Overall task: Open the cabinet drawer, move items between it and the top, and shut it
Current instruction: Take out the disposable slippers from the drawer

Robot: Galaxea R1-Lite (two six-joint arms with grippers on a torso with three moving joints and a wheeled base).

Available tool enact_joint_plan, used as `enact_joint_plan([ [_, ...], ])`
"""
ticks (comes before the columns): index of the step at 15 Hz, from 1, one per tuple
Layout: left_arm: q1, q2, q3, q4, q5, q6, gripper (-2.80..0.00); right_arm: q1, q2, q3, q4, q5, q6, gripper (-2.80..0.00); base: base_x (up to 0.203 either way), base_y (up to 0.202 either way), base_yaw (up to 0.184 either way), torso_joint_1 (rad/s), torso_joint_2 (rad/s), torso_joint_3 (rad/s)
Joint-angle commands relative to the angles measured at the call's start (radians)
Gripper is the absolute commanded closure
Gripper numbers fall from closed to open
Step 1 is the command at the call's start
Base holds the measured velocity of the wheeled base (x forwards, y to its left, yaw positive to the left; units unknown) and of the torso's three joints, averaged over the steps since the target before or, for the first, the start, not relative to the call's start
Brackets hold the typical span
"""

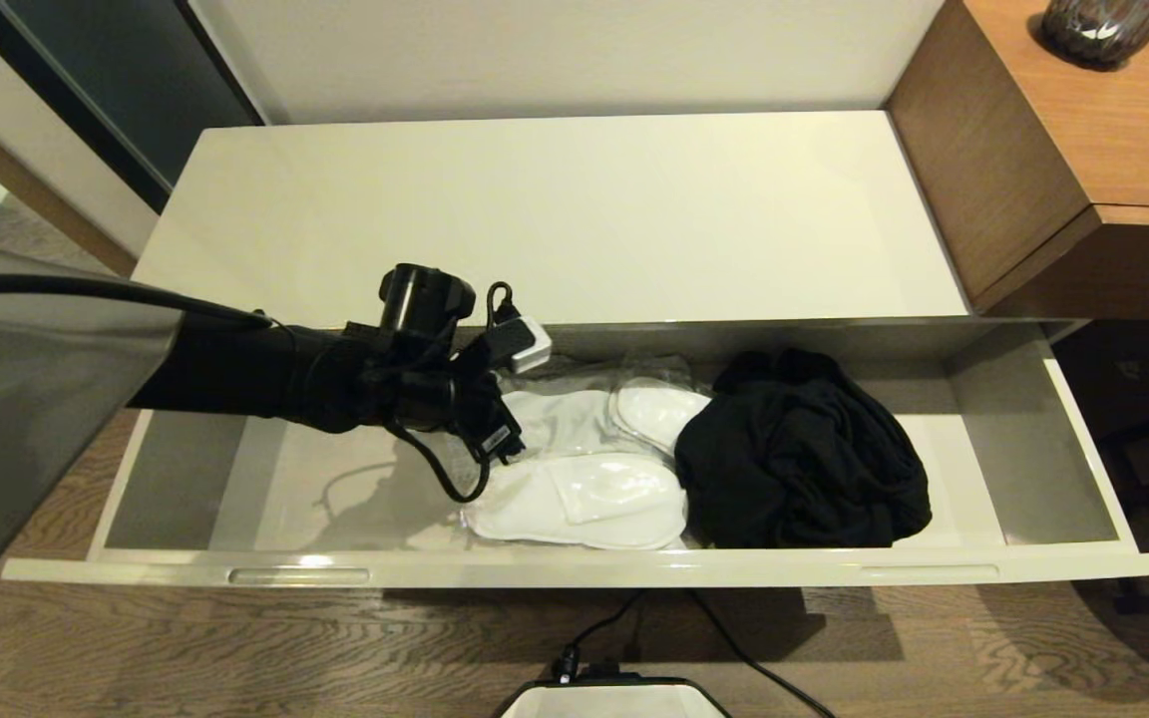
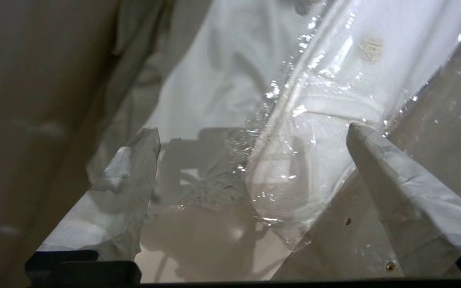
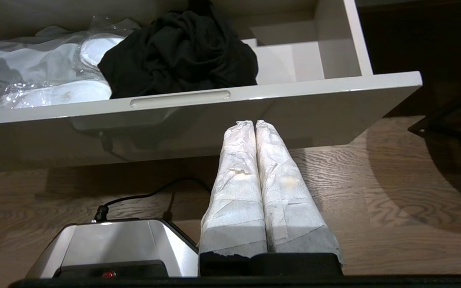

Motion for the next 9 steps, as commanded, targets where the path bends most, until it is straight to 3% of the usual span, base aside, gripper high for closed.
enact_joint_plan([
  [1, -0.001, 0.030, -0.018, 0.021, -0.001, 0.020, -2.80, 0.000, 0.002, 0.000, -0.002, 0.000, 0.000, 0.00, 0.000, 0.000, 0.000, 0.000, 0.00, 0.000],
  [9, -0.003, 0.040, -0.070, 0.093, -0.017, 0.037, -2.80, 0.000, 0.002, 0.000, -0.001, 0.000, 0.000, 0.00, 0.000, 0.000, 0.000, 0.000, 0.00, 0.000],
])
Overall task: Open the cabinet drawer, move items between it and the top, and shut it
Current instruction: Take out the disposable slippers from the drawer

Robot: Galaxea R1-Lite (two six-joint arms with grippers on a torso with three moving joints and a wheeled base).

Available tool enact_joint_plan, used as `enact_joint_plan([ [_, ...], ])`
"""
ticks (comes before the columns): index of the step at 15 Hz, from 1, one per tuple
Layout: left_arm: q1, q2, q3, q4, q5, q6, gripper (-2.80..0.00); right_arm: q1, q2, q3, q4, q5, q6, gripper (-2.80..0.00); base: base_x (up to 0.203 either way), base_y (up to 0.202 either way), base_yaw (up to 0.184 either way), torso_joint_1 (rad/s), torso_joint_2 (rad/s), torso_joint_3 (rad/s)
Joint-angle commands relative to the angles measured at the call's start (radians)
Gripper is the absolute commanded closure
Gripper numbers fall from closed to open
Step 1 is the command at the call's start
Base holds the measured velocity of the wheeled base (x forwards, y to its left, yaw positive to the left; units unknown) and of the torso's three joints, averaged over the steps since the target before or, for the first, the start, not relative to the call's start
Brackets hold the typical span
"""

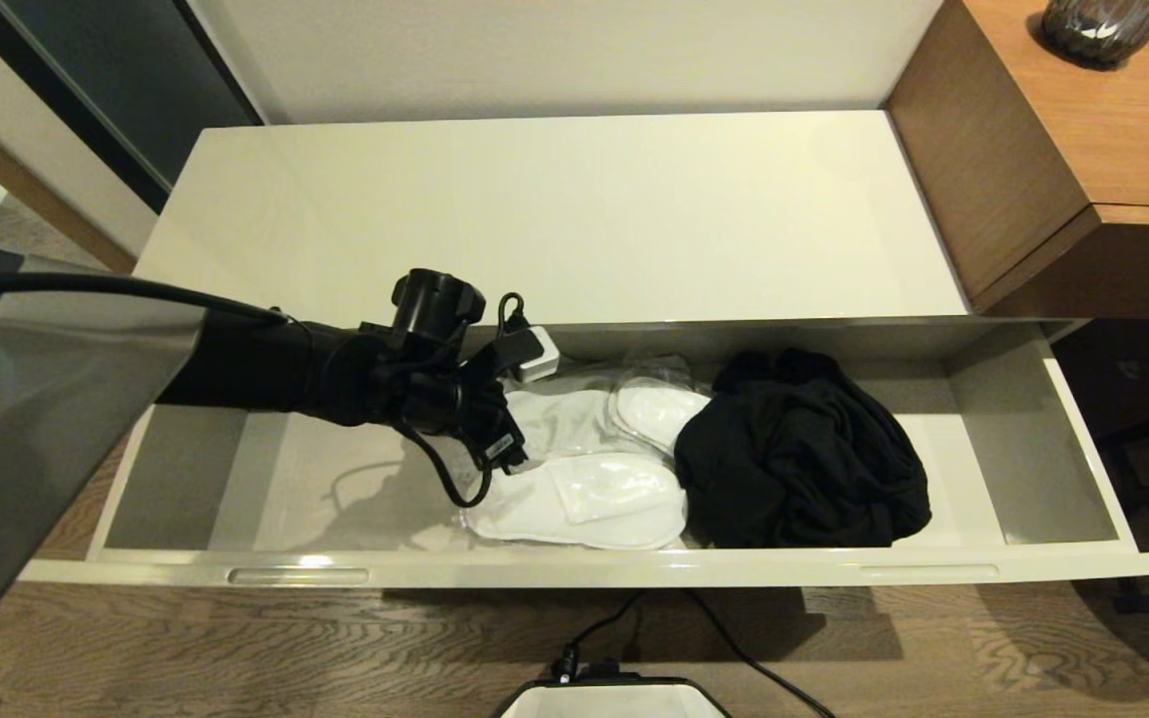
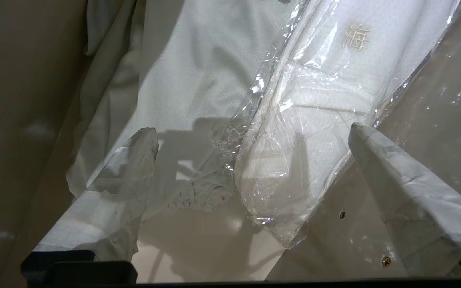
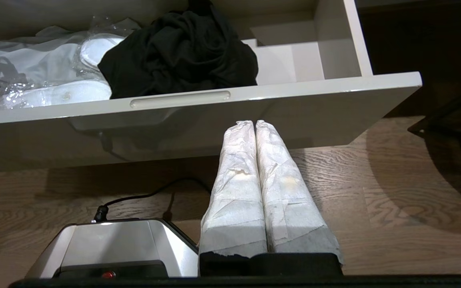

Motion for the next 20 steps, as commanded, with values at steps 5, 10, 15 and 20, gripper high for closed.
enact_joint_plan([
  [5, -0.001, 0.022, -0.149, 0.176, -0.005, 0.076, -2.80, 0.000, 0.002, 0.000, 0.000, 0.000, 0.002, 0.00, 0.000, 0.000, 0.000, 0.000, 0.00, 0.000],
  [10, -0.035, 0.033, -0.230, 0.295, -0.048, 0.156, -2.80, 0.000, 0.002, 0.000, -0.001, 0.000, 0.001, 0.00, 0.000, 0.000, 0.000, 0.000, 0.00, 0.000],
  [15, -0.048, 0.033, -0.236, 0.330, -0.050, 0.154, -2.80, 0.000, 0.002, 0.000, -0.001, 0.000, 0.000, 0.00, 0.000, 0.000, 0.000, 0.000, 0.00, 0.000],
  [20, -0.059, 0.036, -0.251, 0.332, -0.051, 0.148, -2.80, 0.000, 0.002, 0.000, -0.001, 0.000, 0.002, 0.00, 0.000, 0.000, 0.000, 0.000, 0.00, 0.000],
])
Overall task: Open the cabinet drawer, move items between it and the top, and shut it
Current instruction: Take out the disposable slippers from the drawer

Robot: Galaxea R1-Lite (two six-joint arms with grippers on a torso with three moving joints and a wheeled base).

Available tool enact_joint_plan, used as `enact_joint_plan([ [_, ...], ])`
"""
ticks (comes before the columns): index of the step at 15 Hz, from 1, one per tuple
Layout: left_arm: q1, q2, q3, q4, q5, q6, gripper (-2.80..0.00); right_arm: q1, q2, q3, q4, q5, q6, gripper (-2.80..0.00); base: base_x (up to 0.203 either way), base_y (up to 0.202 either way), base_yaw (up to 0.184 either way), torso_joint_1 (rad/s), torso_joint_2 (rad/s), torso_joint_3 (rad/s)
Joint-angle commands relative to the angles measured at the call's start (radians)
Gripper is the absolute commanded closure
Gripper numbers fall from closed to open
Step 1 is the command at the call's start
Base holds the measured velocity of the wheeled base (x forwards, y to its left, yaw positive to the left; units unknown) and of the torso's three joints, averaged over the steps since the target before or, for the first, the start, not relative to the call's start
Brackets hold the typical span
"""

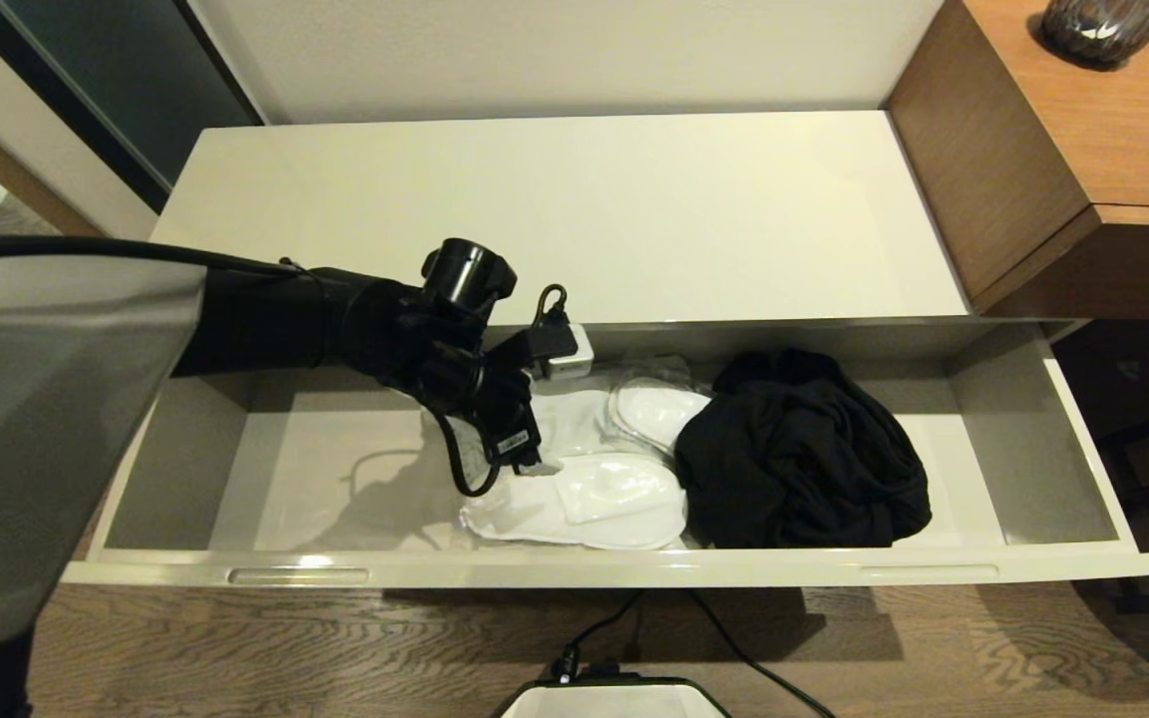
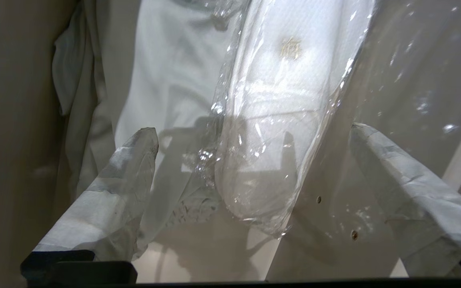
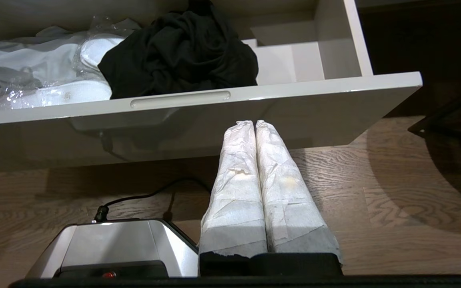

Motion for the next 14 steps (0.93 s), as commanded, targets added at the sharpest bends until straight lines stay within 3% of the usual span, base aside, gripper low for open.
enact_joint_plan([
  [1, -0.019, 0.010, -0.012, 0.004, 0.000, 0.004, -2.80, 0.000, 0.002, 0.000, 0.001, 0.000, 0.000, 0.00, 0.000, 0.000, 0.000, 0.000, 0.00, 0.000],
  [8, -0.049, 0.036, -0.020, 0.011, 0.008, -0.009, -2.80, 0.000, 0.002, 0.000, 0.001, 0.000, 0.000, 0.00, 0.000, 0.000, 0.000, 0.000, 0.00, 0.000],
  [14, 0.006, 0.016, 0.025, 0.093, -0.034, -0.014, -2.80, 0.000, 0.002, 0.000, 0.001, 0.000, -0.001, 0.00, 0.000, 0.000, 0.000, 0.000, 0.00, 0.000],
])
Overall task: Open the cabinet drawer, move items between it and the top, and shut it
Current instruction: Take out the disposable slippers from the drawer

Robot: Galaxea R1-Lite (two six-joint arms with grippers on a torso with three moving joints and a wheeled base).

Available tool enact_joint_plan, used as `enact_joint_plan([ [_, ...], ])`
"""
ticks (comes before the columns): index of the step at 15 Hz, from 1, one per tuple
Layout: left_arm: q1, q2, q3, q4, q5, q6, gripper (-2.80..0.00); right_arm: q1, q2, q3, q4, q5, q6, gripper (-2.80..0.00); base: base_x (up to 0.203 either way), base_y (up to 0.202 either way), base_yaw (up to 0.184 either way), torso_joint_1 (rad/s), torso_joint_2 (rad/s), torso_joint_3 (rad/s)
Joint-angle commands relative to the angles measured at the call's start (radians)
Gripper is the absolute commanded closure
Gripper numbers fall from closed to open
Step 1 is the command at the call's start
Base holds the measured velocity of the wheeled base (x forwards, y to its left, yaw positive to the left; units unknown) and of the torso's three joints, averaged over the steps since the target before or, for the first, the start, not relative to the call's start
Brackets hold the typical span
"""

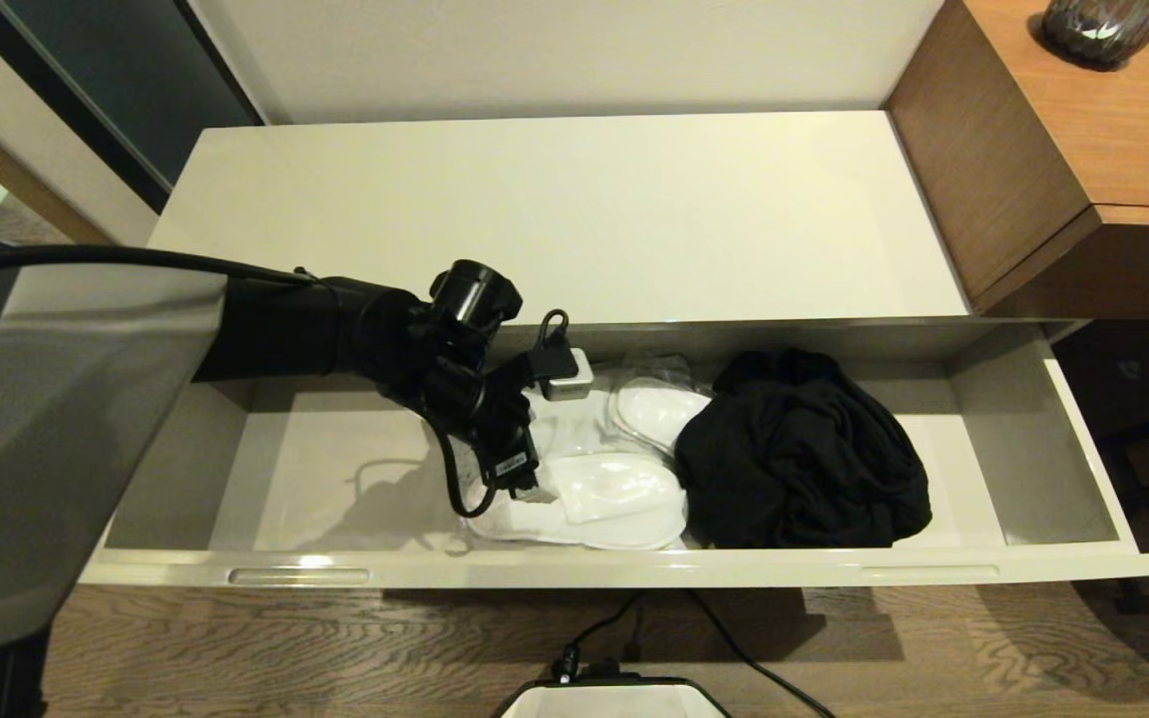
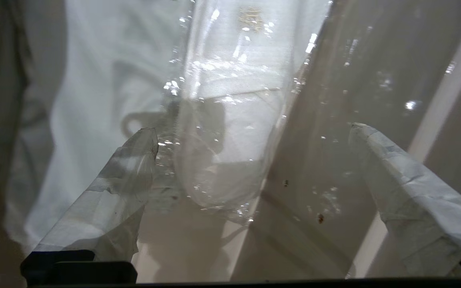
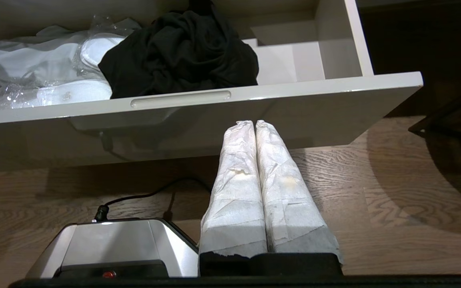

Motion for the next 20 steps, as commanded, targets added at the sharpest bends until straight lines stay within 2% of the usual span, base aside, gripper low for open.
enact_joint_plan([
  [1, 0.005, 0.011, 0.021, -0.001, -0.017, 0.004, -2.80, 0.000, 0.002, 0.000, -0.001, 0.000, 0.000, 0.00, 0.000, 0.000, 0.000, 0.000, 0.00, 0.000],
  [11, 0.001, 0.042, 0.079, -0.023, -0.014, 0.005, -2.80, 0.000, 0.002, 0.000, -0.001, 0.000, 0.001, 0.00, 0.000, 0.000, 0.000, 0.000, 0.00, 0.000],
  [13, 0.001, 0.090, 0.103, -0.148, -0.014, 0.013, -2.80, 0.000, 0.002, 0.000, -0.001, 0.000, 0.001, 0.00, 0.000, 0.000, 0.000, 0.000, 0.00, 0.000],
  [14, 0.000, 0.092, 0.106, -0.153, -0.014, 0.014, -2.80, 0.000, 0.002, 0.000, -0.001, 0.000, 0.001, 0.00, 0.000, 0.000, 0.000, 0.000, 0.00, 0.000],
  [16, -0.001, 0.118, 0.140, -0.249, -0.014, 0.015, -2.80, 0.000, 0.002, 0.000, -0.001, 0.000, 0.001, 0.00, 0.000, 0.000, 0.000, 0.000, 0.00, 0.000],
  [19, -0.002, 0.154, 0.203, -0.326, -0.005, 0.020, -2.80, 0.000, 0.002, 0.000, -0.001, 0.000, 0.000, 0.00, 0.000, 0.000, 0.000, 0.000, 0.00, 0.000],
  [20, -0.006, 0.179, 0.216, -0.399, 0.006, 0.021, -2.80, 0.000, 0.002, 0.000, -0.001, 0.000, 0.001, 0.00, 0.000, 0.000, 0.000, 0.000, 0.00, 0.000],
])
